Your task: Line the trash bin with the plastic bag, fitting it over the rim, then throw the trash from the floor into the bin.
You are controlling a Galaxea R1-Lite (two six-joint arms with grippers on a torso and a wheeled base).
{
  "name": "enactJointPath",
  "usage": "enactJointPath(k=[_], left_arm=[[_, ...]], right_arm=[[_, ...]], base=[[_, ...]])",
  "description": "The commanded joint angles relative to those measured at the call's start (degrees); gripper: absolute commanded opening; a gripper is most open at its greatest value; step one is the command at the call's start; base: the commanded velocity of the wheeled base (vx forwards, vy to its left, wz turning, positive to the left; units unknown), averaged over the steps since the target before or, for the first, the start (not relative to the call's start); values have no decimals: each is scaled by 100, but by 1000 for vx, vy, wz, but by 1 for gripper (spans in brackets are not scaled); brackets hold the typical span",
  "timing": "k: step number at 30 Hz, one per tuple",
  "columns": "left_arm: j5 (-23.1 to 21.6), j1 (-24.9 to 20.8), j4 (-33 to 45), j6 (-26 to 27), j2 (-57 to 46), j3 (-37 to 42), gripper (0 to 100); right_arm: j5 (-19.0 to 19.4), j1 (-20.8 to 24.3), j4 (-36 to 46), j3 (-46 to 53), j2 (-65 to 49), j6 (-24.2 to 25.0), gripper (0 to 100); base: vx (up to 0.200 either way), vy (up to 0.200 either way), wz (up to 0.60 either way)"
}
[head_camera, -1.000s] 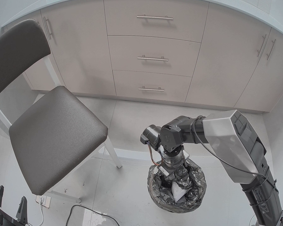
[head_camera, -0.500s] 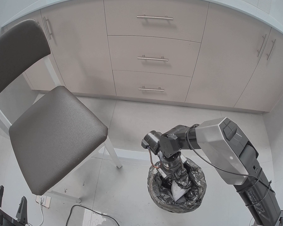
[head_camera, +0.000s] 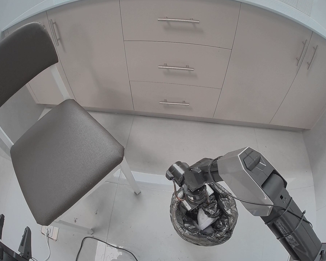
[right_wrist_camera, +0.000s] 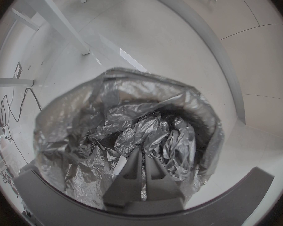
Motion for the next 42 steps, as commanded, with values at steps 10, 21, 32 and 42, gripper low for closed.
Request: enactJointPath(k=[10, 21, 32, 42], left_arm=[[2, 1, -1, -2, -93, 101, 100], [2, 1, -1, -11, -93, 101, 100], [2, 1, -1, -11, -93, 101, 100], [10, 1, -1, -11, -93, 101, 100]], right_arm=[[-148, -237, -564, 1, 697, -3, 0], [-148, -237, -590, 1, 442, -47, 0], [441, -368, -63, 1, 152, 217, 0], [449, -395, 122, 1, 372, 656, 0]], base=[[0, 0, 0], [0, 0, 0], [0, 0, 0], [0, 0, 0]])
